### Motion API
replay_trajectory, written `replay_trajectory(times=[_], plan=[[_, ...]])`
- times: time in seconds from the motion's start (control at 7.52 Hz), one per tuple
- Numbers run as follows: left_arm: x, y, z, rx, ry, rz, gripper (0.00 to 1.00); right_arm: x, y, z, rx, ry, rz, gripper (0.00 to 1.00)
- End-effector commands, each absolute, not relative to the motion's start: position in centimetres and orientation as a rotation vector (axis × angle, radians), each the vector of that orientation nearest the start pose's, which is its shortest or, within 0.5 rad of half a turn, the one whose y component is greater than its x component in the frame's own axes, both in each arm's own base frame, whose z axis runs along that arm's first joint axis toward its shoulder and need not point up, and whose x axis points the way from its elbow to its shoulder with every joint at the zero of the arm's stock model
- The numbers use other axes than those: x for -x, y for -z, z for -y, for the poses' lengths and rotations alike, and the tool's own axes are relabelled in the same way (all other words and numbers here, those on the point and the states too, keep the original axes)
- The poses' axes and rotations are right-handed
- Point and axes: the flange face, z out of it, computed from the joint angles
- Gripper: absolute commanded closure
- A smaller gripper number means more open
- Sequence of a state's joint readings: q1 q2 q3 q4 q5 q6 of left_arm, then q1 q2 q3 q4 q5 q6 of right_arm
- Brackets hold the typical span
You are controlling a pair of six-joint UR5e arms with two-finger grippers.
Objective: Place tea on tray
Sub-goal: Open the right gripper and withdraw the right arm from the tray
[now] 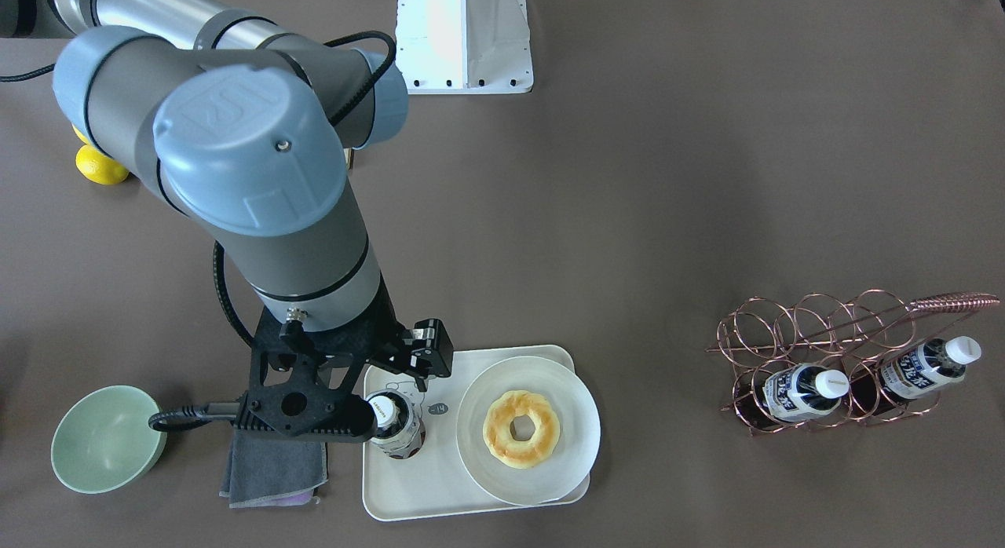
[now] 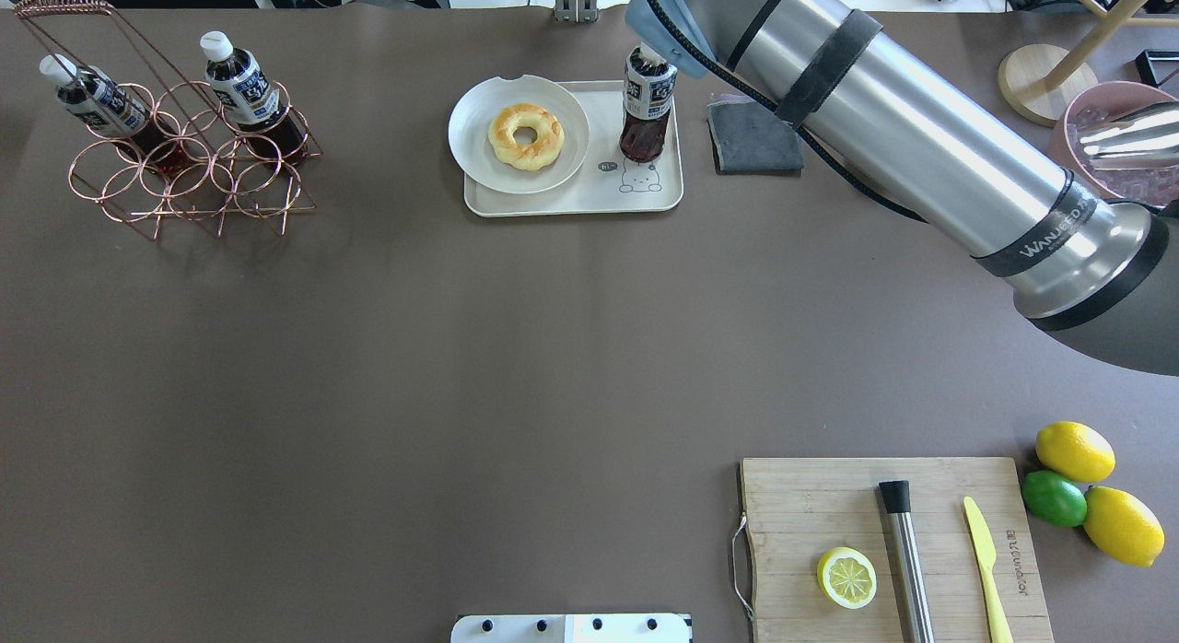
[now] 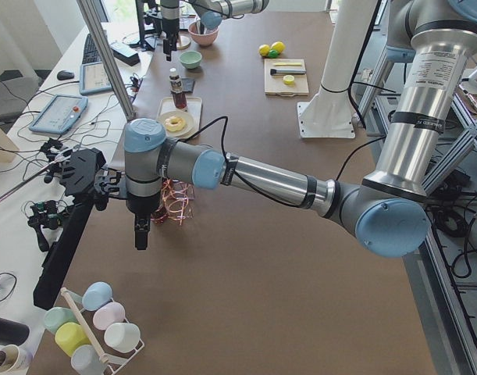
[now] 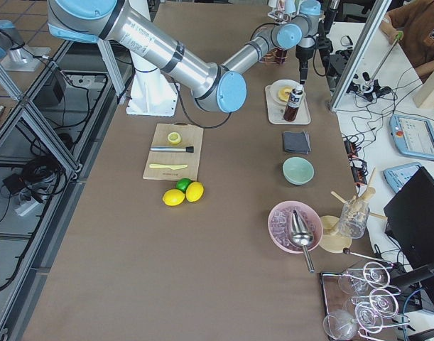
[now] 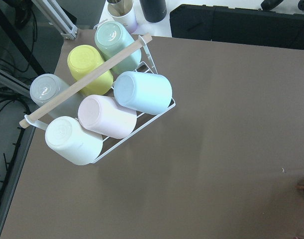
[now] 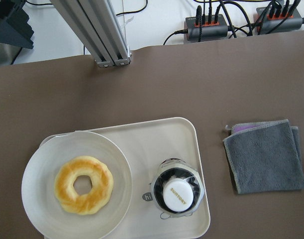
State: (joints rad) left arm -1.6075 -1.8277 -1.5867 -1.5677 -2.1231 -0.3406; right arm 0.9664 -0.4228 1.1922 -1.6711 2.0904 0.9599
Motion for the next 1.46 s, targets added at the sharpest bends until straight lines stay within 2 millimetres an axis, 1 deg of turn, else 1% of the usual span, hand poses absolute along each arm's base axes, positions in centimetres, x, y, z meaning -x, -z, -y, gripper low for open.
replay_trajectory(times=[0.0, 0.13, 0.27, 0.4, 0.53, 0.67, 0.8, 0.93, 1.06, 1.2, 1.33], plan=[[10.3, -52.3, 60.1, -0.176, 0.294, -0.588, 0.02, 34.3, -3.0, 66.0, -0.082, -0.181, 0.787, 0.00], [10.2, -52.2, 60.1, -0.179, 0.290, -0.588, 0.02, 31.7, -4.1, 65.2, -0.081, -0.146, 0.736, 0.00], [10.2, -52.2, 60.1, -0.178, 0.290, -0.588, 0.02, 28.3, -7.9, 65.1, -0.092, -0.093, 0.651, 0.00], [10.2, -52.4, 60.0, -0.174, 0.291, -0.589, 0.02, 24.2, -13.1, 64.9, -0.102, -0.027, 0.571, 0.00], [10.2, -52.3, 59.9, -0.176, 0.290, -0.591, 0.02, 20.1, -19.2, 64.7, -0.113, 0.033, 0.482, 0.00], [10.2, -52.3, 59.8, -0.176, 0.289, -0.589, 0.02, 15.8, -24.9, 65.3, -0.088, 0.102, 0.423, 0.00], [10.2, -52.4, 59.8, -0.176, 0.289, -0.589, 0.02, 10.4, -30.2, 65.8, -0.040, 0.141, 0.402, 0.00], [10.1, -52.7, 59.7, -0.170, 0.289, -0.587, 0.02, 5.0, -36.4, 64.4, -0.001, 0.197, 0.392, 0.00], [9.1, -53.1, 59.7, -0.158, 0.275, -0.587, 0.02, -0.6, -42.5, 62.2, 0.012, 0.243, 0.432, 0.00], [8.8, -54.2, 59.1, -0.141, 0.274, -0.579, 0.02, -6.0, -48.8, 58.9, 0.006, 0.224, 0.488, 0.00], [7.5, -55.0, 59.2, -0.120, 0.257, -0.578, 0.02, -10.1, -54.5, 55.0, -0.026, 0.165, 0.572, 0.00]])
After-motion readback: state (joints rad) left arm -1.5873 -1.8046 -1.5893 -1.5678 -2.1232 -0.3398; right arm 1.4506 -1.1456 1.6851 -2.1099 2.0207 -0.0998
